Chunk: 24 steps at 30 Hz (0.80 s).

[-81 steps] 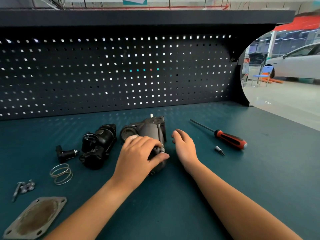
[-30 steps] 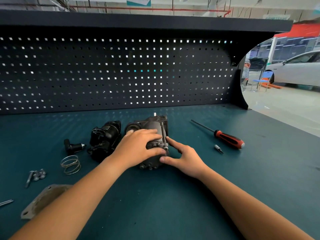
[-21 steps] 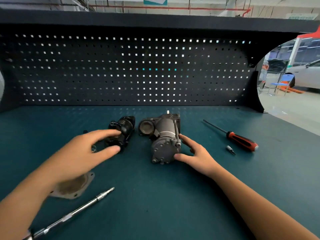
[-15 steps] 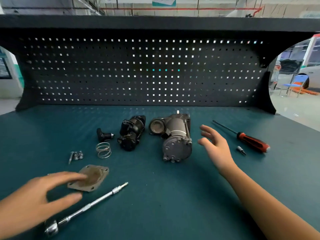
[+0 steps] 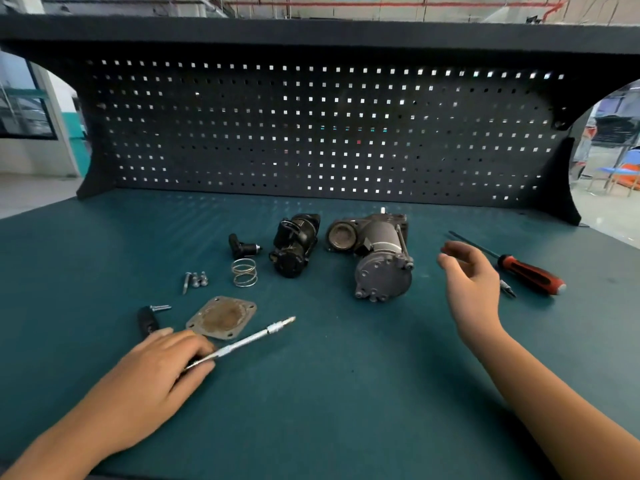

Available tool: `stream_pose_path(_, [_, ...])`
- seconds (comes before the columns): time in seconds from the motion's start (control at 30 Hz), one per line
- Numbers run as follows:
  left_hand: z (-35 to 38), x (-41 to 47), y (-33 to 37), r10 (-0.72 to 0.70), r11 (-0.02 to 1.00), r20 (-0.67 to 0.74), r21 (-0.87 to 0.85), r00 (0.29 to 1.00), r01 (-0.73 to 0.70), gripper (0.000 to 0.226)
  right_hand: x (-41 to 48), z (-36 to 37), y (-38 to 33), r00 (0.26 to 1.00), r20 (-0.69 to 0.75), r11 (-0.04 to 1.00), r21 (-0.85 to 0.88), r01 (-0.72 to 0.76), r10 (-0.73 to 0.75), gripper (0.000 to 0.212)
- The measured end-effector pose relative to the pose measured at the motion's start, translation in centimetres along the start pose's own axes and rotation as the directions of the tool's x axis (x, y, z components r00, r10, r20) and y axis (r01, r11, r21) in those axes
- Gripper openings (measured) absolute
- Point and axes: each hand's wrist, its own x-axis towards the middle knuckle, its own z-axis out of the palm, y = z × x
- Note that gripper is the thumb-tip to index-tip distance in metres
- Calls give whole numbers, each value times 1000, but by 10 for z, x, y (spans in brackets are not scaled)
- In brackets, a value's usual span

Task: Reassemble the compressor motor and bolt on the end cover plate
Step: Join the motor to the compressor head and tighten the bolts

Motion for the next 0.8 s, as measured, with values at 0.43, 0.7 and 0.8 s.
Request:
stream_pose_path(0.43, [-4,75,81,213,959,-185,229,959,-169,23,-68,26,-40,834,515,959,71,-274,200,36])
stream_pose_path(0.7, [35,90,153,101,961,114,247,988,-127,27,-57,18,-29,666,593,696,232,-679,453,22])
stream_pose_path(0.8, [38,90,155,118,982,211,124,970,-146,37,-53,17,-28,690,561,676,285,-679,457,26])
